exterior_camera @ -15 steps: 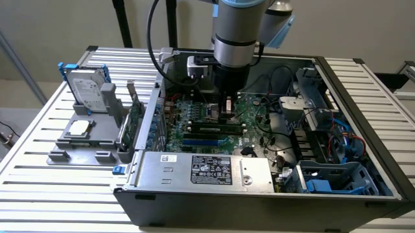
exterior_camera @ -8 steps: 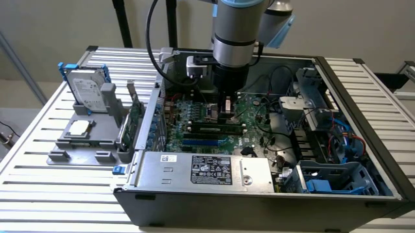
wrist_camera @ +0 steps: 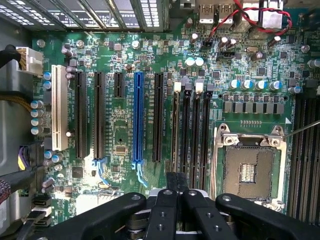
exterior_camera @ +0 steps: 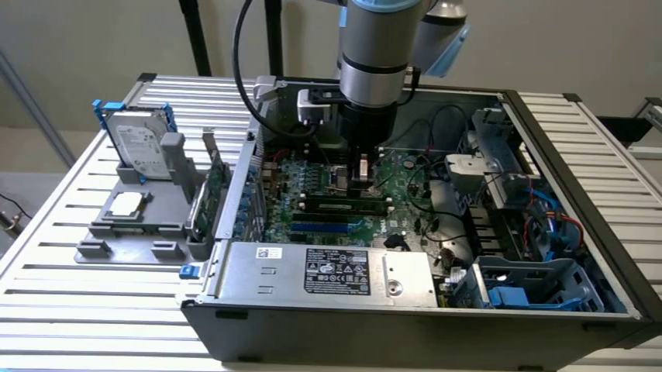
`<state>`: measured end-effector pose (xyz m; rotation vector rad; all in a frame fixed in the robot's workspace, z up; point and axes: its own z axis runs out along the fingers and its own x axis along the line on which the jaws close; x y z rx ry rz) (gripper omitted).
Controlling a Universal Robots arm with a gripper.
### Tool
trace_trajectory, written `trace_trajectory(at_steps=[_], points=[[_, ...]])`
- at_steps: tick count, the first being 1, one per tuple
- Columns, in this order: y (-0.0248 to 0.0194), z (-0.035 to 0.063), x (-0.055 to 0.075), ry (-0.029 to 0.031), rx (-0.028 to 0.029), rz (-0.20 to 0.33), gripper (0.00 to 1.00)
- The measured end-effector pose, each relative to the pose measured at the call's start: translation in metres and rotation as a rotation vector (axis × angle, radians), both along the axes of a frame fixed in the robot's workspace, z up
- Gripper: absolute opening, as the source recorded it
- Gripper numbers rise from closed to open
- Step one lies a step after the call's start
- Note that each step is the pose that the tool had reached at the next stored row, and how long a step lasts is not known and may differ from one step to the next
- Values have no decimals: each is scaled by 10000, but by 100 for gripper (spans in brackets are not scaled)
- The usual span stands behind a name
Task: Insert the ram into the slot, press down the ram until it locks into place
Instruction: 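Press down the ram until it locks into place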
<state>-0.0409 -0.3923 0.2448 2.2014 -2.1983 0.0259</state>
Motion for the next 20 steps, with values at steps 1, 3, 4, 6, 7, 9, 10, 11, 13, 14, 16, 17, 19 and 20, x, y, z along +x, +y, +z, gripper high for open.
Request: trace_trajectory(at_steps=[1,3,4,6,7,9,10,11,13,14,16,17,19,20], points=[[0,0,0,0,6,0,11],[0,0,0,1,15,0,11],[0,0,0,0,22,0,11],[0,0,0,0,33,0,11],[0,0,0,0,38,-1,11],[0,0,0,1,50,-1,11],[0,0,0,0,51,-1,11],[0,0,0,1,52,-1,11],[2,-7,-1,0,53,0,11],[5,-12,-4,0,52,-1,11],[15,-27,-15,1,51,-2,11],[19,-37,-18,0,53,-2,11],[26,-58,-22,0,52,-2,11],[28,-70,-24,0,52,-3,11]])
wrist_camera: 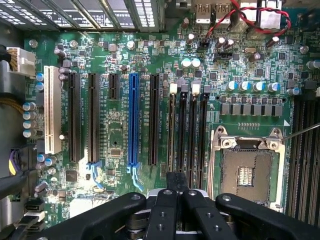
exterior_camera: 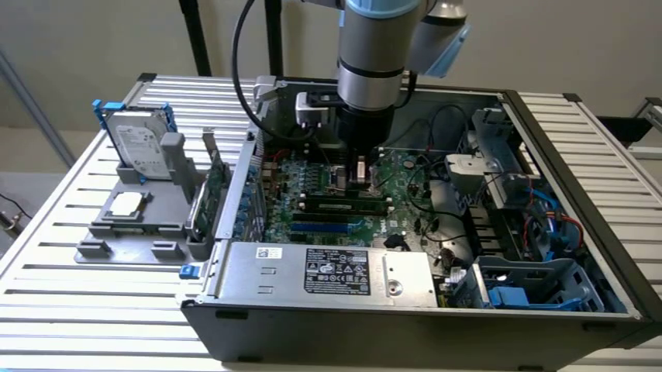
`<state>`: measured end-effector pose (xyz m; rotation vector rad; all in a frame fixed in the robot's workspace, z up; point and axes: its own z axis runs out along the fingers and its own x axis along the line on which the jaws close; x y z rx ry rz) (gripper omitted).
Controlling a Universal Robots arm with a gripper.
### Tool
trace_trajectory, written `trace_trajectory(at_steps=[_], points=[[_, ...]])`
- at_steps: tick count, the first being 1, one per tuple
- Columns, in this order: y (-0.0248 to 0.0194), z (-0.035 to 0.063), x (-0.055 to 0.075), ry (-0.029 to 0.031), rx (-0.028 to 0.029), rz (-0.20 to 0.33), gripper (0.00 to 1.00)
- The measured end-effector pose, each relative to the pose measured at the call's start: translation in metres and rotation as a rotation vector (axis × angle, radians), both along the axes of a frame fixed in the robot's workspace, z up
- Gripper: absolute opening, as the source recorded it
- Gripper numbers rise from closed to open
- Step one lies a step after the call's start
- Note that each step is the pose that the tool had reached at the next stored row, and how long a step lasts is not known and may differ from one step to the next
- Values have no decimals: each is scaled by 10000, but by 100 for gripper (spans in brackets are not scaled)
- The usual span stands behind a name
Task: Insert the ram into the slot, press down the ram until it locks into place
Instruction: 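Press down the ram until it locks into place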
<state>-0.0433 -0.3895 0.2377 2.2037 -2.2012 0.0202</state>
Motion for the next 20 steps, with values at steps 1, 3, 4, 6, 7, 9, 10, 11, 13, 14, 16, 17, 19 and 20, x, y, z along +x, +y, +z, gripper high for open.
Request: trace_trajectory(at_steps=[1,3,4,6,7,9,10,11,13,14,16,17,19,20], points=[[1,-13,-3,0,0,-1,11],[4,-36,-8,0,0,-2,11],[5,-46,-10,0,0,-2,11],[6,-68,-13,1,-2,-2,11],[5,-77,-14,2,-9,-2,11],[6,-102,-17,1,-3,-5,11],[5,-112,-18,1,-6,-4,11],[5,-119,-20,1,-6,-4,11],[6,-110,-20,4,12,-10,11],[7,-85,-22,11,32,-24,11],[4,5,-21,20,21,-45,11],[2,49,-21,25,19,-52,11],[2,132,-21,31,22,-65,11],[2,171,-21,33,27,-68,11]])
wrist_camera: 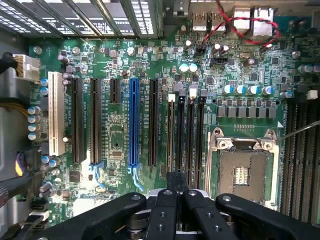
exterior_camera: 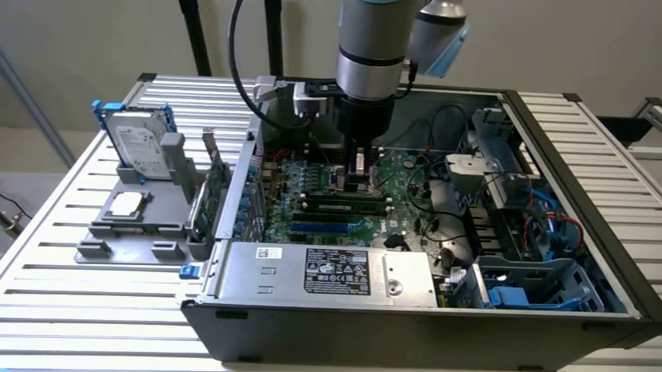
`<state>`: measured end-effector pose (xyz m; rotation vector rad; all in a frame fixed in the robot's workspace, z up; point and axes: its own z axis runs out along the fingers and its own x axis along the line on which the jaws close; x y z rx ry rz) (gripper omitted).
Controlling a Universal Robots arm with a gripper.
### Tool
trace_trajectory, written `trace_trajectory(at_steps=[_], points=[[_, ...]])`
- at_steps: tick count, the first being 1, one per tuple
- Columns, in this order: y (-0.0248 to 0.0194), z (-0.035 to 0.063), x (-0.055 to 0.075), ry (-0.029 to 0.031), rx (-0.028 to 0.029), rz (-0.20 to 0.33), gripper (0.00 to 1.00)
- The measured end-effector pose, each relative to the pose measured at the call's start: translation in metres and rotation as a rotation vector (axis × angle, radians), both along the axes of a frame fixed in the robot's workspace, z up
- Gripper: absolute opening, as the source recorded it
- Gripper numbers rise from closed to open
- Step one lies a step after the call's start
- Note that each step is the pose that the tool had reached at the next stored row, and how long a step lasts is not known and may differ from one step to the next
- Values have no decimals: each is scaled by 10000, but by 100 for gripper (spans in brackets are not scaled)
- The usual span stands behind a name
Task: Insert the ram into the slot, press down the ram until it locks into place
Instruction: 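Press down the ram until it locks into place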
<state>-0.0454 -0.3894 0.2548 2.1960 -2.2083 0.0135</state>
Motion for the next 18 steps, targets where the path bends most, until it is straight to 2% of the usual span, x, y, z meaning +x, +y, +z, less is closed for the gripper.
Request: trace_trajectory(at_steps=[2,18], points=[[-1,44,0,4,4,-3,11],[-1,44,0,3,90,-4,11]])
